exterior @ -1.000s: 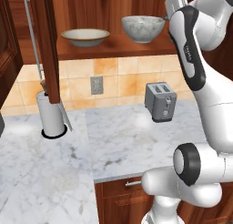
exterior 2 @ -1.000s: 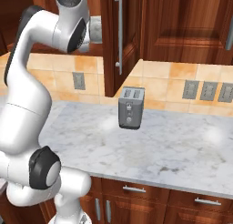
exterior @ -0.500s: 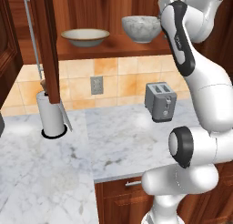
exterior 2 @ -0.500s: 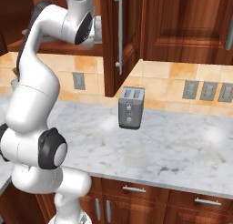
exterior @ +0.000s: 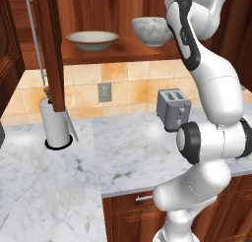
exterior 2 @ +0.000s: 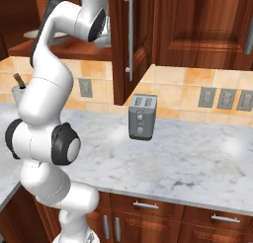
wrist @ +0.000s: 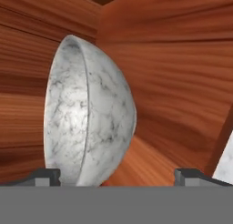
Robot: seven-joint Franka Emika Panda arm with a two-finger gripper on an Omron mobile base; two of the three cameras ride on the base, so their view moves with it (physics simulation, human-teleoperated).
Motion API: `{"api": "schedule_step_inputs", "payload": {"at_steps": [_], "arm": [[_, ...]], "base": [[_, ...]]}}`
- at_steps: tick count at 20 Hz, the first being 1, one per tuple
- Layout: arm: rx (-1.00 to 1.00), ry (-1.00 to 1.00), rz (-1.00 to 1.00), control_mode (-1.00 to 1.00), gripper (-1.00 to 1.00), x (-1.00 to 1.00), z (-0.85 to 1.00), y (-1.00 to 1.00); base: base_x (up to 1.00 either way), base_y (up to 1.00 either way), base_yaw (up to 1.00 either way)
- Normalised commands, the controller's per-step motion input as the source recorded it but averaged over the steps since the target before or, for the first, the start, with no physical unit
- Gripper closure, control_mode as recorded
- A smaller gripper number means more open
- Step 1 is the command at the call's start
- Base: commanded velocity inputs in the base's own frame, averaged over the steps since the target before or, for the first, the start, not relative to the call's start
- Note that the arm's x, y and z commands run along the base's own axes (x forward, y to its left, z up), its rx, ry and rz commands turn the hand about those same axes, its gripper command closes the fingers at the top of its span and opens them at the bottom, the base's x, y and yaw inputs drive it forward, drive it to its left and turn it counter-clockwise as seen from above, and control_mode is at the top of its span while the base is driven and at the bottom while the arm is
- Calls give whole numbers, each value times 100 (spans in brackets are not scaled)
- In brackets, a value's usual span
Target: Pick up the bowls from the cabinet and place each bowl in front of a stool on the dining counter.
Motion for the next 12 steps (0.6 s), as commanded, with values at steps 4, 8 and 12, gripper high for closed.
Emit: {"api": "schedule_step_inputs", "payload": {"at_steps": [4,8,12], "arm": [[0,6,0,-100,-100,39,0,0],[0,6,0,-100,-100,32,0,0],[0,5,0,-100,-100,25,-6,0]], "base": [[0,0,0],[0,0,0],[0,0,0]]}}
